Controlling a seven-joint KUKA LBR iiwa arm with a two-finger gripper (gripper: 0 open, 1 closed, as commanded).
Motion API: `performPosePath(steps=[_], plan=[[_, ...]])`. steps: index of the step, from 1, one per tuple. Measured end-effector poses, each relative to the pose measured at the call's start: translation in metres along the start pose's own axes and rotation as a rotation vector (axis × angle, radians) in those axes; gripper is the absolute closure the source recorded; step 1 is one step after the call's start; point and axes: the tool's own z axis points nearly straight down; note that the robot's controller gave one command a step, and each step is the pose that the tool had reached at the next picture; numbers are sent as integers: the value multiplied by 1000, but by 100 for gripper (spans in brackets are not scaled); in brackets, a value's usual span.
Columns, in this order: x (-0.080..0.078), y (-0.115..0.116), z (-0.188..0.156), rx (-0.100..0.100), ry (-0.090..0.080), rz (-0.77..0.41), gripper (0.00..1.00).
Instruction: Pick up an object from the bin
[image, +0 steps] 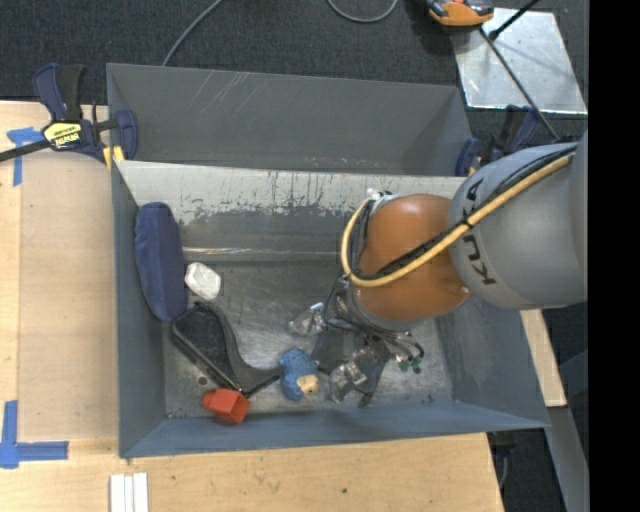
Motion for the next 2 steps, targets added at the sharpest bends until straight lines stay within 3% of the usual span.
performPosePath(steps=[1, 2], plan=[[0, 0, 0, 0, 0, 1, 100], [0, 0, 0, 0, 0, 2, 0]])
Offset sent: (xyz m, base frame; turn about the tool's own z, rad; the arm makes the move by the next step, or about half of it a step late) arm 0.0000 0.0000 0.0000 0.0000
